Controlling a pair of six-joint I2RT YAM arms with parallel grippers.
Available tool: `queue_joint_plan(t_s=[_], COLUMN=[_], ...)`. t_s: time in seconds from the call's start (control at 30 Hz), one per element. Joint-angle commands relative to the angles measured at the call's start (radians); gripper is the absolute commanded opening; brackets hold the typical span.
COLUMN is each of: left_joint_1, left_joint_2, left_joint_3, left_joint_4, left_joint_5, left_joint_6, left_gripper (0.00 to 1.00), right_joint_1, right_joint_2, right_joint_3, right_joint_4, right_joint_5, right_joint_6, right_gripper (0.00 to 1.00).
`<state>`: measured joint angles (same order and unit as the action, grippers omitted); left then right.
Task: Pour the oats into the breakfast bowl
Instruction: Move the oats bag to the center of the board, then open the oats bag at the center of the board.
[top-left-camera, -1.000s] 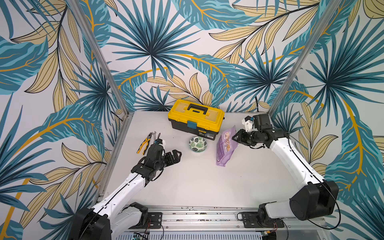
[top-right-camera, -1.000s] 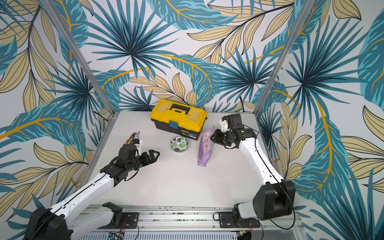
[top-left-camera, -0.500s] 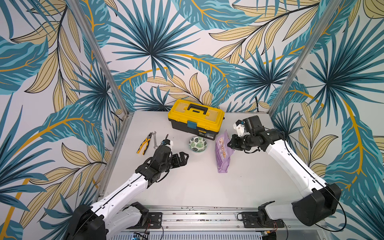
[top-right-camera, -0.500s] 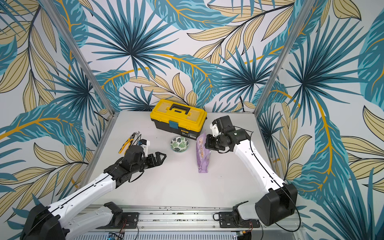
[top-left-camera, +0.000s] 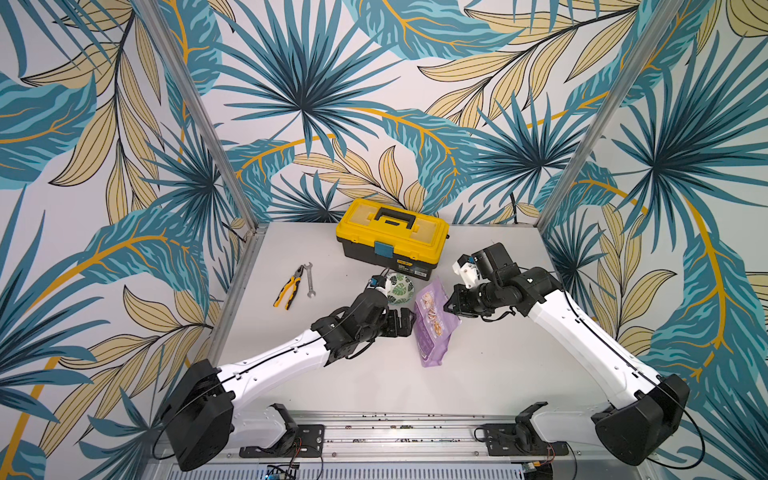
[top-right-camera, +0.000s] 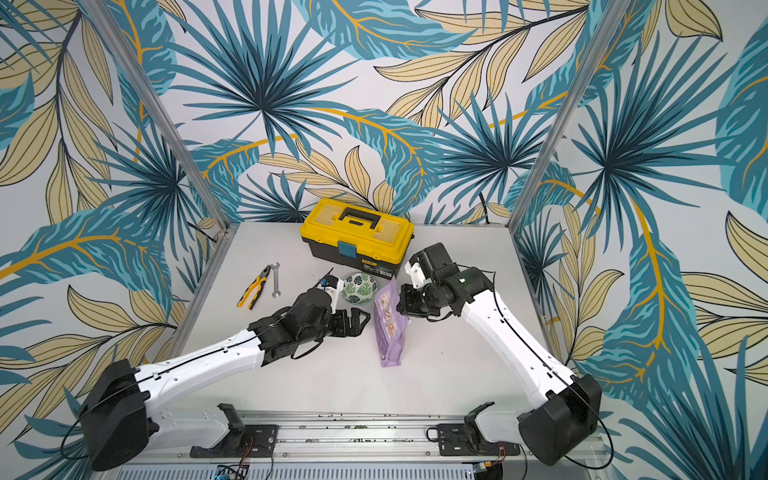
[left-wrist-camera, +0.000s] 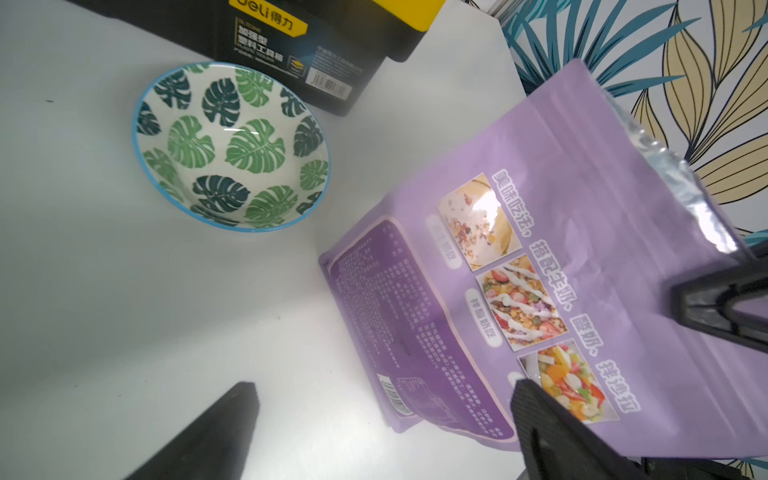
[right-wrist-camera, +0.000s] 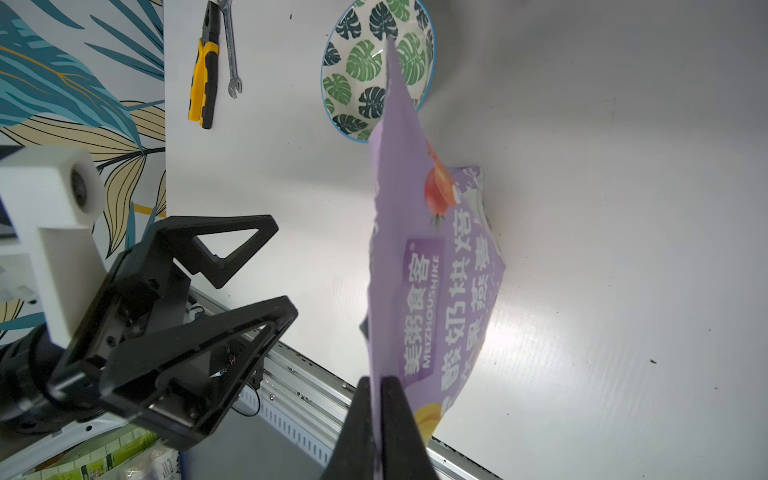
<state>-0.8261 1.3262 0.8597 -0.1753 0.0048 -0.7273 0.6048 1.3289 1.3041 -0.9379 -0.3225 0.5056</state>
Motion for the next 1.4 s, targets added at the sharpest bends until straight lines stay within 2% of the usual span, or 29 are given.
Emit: queue_joint_plan(t_s=[0.0, 0.13, 0.37, 0.7, 0.87, 1.0, 1.37], left_joint_1=[-0.027, -0.037, -0.04, -0.039, -0.039, -0.039, -0.039], left_joint_2=[0.058, 0.123, 0.164, 0.164, 0.164, 0.161, 0.158], left_joint_3=[0.05, 0.074, 0.063, 0.051, 0.049, 0.05, 0.052], left_joint_4=[0.033, 0.047, 0.065, 0.063, 0.059, 0.058, 0.043], left_joint_5=[-0.031, -0.035, -0.05, -0.061, -0.062, -0.064, -0.075], left_joint_6=[0.022, 0.017, -0.003, -0.004, -0.004, -0.002, 0.003], left_gripper=[1.0, 1.0, 1.0, 1.0, 1.0, 1.0, 1.0], right_joint_1=[0.003, 0.003, -0.002, -0.021, -0.034, -0.034, -0.034], right_joint_2=[-0.018, -0.02, -0.004, 0.008, -0.004, 0.01, 0.012], right_joint_3=[-0.021, -0.011, 0.04, 0.07, 0.078, 0.08, 0.047], right_joint_4=[0.061, 0.063, 0.053, 0.052, 0.042, 0.031, 0.056], right_joint_5=[-0.002, 0.035, 0.129, 0.16, 0.197, 0.182, 0.12], right_joint_6=[0.008, 0.002, 0.007, 0.016, 0.017, 0.008, 0.001], right_gripper=[0.16, 0.26, 0.35, 0.35, 0.29, 0.22, 0.23])
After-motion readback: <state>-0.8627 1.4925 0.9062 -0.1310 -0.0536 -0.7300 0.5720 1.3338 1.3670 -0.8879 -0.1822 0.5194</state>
